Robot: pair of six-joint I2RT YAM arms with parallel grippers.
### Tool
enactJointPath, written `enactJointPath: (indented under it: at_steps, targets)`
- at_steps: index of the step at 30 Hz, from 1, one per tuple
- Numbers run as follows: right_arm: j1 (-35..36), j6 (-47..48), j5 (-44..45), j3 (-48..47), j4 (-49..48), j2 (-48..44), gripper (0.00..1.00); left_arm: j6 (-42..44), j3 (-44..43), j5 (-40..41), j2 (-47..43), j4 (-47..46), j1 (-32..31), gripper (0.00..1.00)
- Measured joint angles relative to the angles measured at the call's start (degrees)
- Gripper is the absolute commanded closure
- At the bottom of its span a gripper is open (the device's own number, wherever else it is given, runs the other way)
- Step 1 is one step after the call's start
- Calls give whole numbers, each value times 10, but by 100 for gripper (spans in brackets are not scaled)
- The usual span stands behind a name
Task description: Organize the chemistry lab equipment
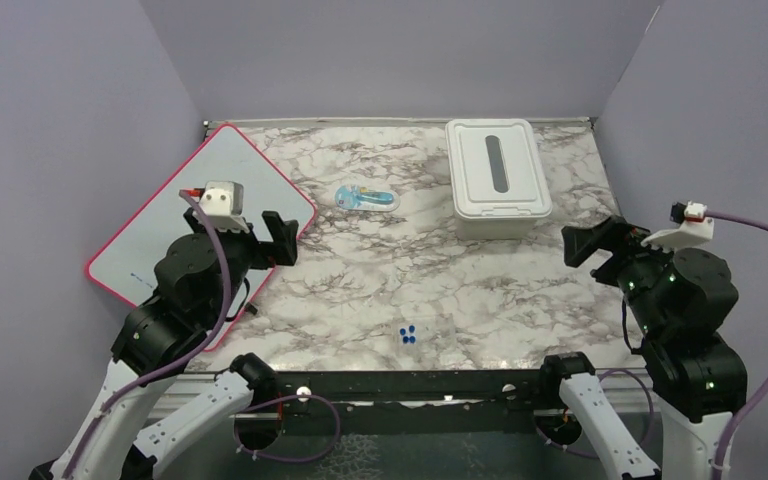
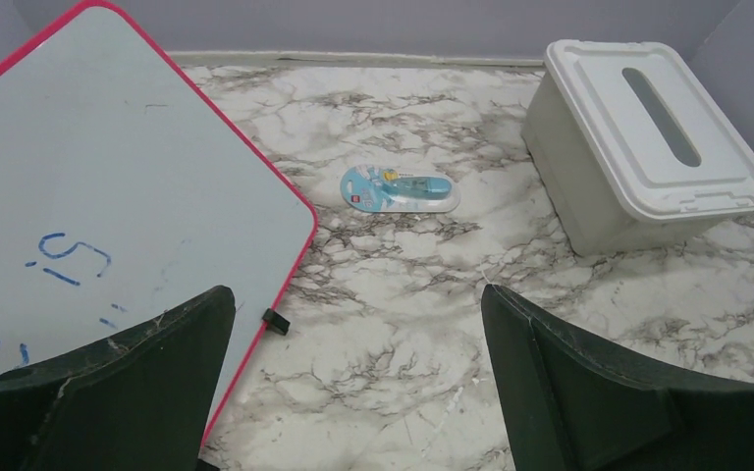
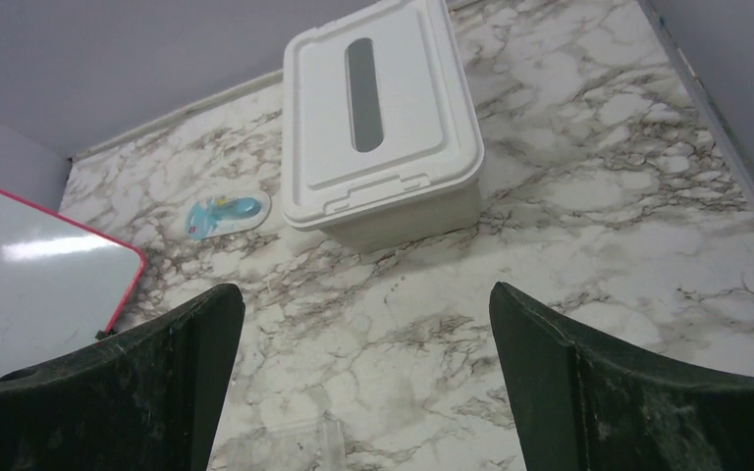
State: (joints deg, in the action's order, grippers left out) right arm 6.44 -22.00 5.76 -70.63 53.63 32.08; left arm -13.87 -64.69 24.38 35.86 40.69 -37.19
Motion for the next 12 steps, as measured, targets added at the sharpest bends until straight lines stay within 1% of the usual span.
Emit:
enactJointPath:
  at_steps: [5,12]
  targets:
    - [0,4,9,-26,5,-14,0,-2,-8,8,-26,23,0,1]
    - [0,6,10,-25,20,-15,0,-7,-9,12,-26,47,0,1]
